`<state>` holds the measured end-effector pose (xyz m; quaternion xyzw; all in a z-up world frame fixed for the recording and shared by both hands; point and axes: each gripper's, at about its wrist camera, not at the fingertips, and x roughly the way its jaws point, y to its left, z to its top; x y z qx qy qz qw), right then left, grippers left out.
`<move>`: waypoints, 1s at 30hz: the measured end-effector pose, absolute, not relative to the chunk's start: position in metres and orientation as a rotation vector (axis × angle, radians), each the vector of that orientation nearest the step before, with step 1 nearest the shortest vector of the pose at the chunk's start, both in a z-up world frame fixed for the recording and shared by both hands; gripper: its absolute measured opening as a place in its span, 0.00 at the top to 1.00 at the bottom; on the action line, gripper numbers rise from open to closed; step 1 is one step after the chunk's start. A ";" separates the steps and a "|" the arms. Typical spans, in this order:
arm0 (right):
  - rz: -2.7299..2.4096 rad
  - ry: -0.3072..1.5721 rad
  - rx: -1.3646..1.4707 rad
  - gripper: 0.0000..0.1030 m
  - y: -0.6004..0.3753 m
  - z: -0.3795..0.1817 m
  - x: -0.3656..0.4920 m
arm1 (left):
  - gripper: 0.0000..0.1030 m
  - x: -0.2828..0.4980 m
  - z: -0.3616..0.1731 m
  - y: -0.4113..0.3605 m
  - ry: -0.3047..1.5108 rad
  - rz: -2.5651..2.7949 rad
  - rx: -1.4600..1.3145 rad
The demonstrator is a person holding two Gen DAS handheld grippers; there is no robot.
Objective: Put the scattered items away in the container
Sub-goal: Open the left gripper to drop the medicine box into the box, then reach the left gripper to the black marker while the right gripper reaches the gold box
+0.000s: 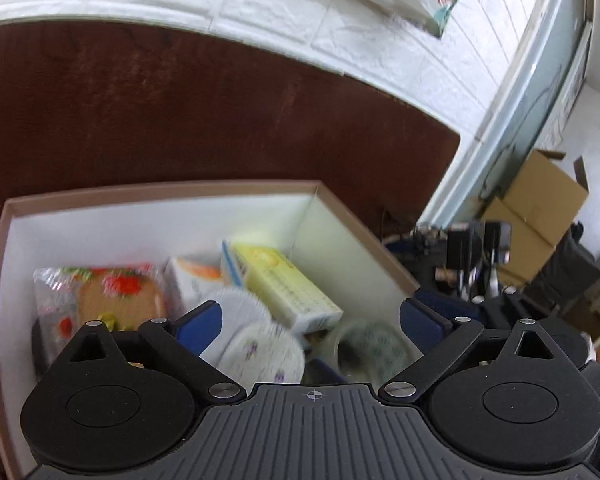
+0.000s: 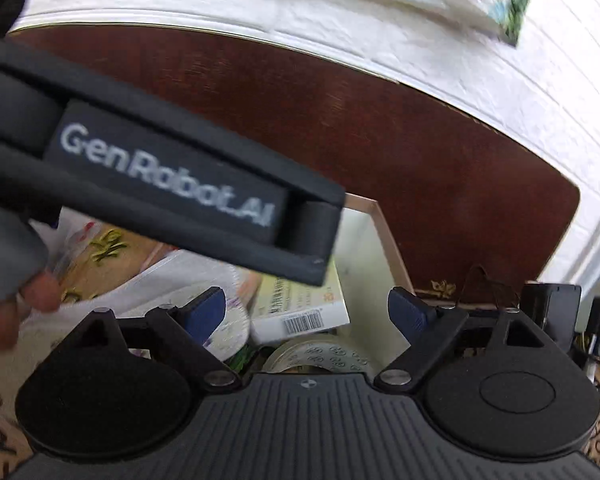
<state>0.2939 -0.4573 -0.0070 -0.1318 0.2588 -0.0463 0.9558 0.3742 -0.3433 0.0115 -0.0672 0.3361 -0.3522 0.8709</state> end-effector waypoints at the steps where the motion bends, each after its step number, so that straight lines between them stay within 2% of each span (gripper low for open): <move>1: -0.095 0.528 -0.285 0.12 -0.454 -0.008 0.288 | 0.02 0.370 0.011 -0.339 0.710 -0.735 -0.143; 10: -0.064 0.449 -0.418 0.04 -0.407 0.005 0.218 | 0.01 0.287 0.025 -0.293 0.634 -0.753 -0.198; 16: 0.024 0.349 -0.364 0.02 -0.370 0.019 0.142 | 0.00 0.214 0.017 -0.234 0.619 -0.729 -0.316; 23: 0.145 0.337 -0.279 0.02 -0.317 0.001 0.069 | 0.00 0.136 -0.007 -0.164 0.611 -0.626 -0.353; 30: 0.278 0.395 -0.175 0.02 -0.248 -0.025 0.045 | 0.00 0.086 -0.032 -0.082 0.627 -0.478 -0.389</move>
